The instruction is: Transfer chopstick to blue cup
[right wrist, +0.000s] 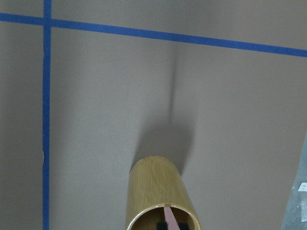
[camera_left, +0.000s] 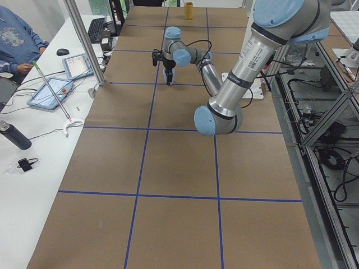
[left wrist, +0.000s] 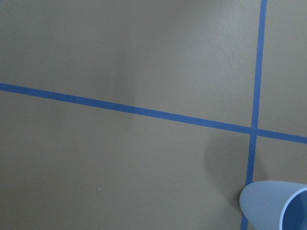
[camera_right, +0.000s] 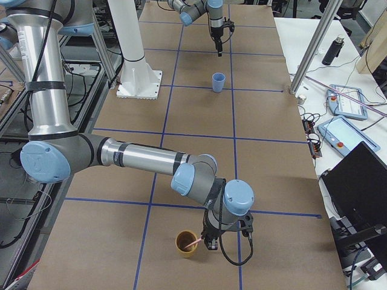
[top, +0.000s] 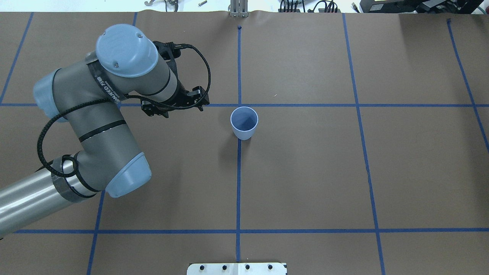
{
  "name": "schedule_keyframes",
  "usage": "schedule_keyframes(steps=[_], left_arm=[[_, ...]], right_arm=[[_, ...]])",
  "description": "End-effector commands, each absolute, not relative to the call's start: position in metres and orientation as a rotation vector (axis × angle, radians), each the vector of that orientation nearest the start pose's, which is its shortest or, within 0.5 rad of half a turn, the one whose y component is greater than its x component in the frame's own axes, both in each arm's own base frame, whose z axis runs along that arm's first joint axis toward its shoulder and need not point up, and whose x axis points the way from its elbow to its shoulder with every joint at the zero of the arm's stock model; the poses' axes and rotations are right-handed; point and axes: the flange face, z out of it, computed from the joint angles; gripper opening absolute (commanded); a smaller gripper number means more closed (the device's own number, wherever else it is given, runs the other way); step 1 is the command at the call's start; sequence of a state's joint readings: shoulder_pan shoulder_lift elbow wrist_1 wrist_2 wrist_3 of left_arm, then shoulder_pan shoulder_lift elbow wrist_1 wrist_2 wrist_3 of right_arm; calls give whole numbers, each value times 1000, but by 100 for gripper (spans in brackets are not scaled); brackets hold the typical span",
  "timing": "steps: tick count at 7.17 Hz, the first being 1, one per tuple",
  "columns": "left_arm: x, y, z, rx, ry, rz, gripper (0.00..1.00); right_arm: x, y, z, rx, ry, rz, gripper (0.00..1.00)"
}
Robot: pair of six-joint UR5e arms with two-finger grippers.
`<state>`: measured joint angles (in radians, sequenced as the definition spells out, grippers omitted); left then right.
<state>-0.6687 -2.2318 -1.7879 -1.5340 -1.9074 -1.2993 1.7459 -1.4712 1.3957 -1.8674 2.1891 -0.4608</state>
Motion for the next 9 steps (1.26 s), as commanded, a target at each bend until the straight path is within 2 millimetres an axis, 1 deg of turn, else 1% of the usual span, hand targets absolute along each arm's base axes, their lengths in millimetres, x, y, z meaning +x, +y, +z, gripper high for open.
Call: schedule_keyframes(steps=[1, 2, 3, 4, 5, 6, 7, 8, 9], left_arm=[[450, -477, 183, 94, 889, -224, 98], [451, -477, 183, 92, 889, -227, 98], [451, -477, 185, 92, 888, -226, 98], [453, -479, 186, 98, 898, -223, 98], [454, -480, 189, 97, 897, -223, 98], [454, -480, 188, 98, 898, -223, 98], [455, -479, 189, 96, 897, -222, 98], [453, -479, 187, 100, 902, -222, 98], [443, -474, 197, 105, 897, -216, 98]], right_arm=[[183, -466, 697, -156, -702, -109, 0], [195, -457, 668, -173, -703, -88, 0], [202, -450, 647, -185, -691, -109, 0], [210, -450, 627, -182, -689, -98, 0], [220, -463, 604, -178, -675, -95, 0], [237, -483, 568, -166, -641, -99, 0], [245, -504, 528, -159, -633, -100, 0], [245, -515, 490, -144, -633, -104, 0], [215, -526, 466, -134, -660, -130, 0]])
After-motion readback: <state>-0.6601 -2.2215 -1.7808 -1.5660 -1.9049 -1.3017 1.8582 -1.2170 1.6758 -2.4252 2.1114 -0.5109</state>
